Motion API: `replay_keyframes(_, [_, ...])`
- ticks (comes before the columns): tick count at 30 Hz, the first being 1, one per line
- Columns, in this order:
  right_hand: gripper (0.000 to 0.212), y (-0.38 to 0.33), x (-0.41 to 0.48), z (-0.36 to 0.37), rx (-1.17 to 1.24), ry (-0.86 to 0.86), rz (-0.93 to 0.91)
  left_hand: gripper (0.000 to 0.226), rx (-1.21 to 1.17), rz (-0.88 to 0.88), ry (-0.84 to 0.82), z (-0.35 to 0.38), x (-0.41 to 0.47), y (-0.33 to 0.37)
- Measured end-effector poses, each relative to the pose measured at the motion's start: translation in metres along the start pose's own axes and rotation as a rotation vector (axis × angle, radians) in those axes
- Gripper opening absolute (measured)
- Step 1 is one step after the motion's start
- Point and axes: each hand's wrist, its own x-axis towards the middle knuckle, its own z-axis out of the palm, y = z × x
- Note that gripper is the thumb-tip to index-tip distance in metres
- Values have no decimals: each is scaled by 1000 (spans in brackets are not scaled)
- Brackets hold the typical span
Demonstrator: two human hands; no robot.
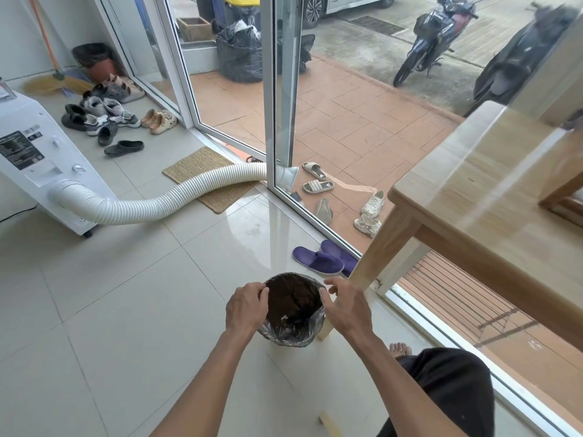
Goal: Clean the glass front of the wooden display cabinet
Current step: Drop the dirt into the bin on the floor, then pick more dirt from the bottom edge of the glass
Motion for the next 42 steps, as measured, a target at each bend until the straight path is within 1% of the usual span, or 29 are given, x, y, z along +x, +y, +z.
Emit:
replay_keyframes(3, [38, -7, -2, -2, 20, -61, -55, 42, 17, -5, -39, -7, -4, -7])
replay_keyframes(5, [51, -13, -3, -4, -6, -89, -99, 55, 87, 5, -92, -15, -7, -15])
replay_keyframes(6, [56, -16, -3, -6, -32, -99, -131, 60, 138, 21, -89, -19, -9, -19])
replay_keyframes(12, [79, -41, -13, -21, -333, -42, -411, 81, 372, 127, 64, -59, -26, -28])
replay_keyframes(15, [80, -61, -20, -32, -358, 20, -495, 84, 405, 147, 122, -81, -36, -23])
replay_keyframes(19, [74, -88, -24, -54, -338, 91, -586, 89, 410, 181, 206, -114, -42, -13])
replay_keyframes(23, [73, -110, -24, -92, -302, 162, -651, 84, 424, 296, 316, -152, -44, 15])
replay_keyframes(26, [74, -125, -21, -130, -339, 231, -652, 82, 420, 346, 384, -180, -41, 49])
replay_keyframes(31, [74, -124, -25, -190, -385, 371, -576, 81, 393, 458, 436, -206, -43, 111])
replay_keyframes(35, [74, -99, -34, -227, -408, 431, -503, 78, 373, 584, 436, -192, -50, 160])
replay_keyframes(42, [74, -35, -61, -294, -447, 574, -406, 79, 353, 815, 392, -145, -71, 241])
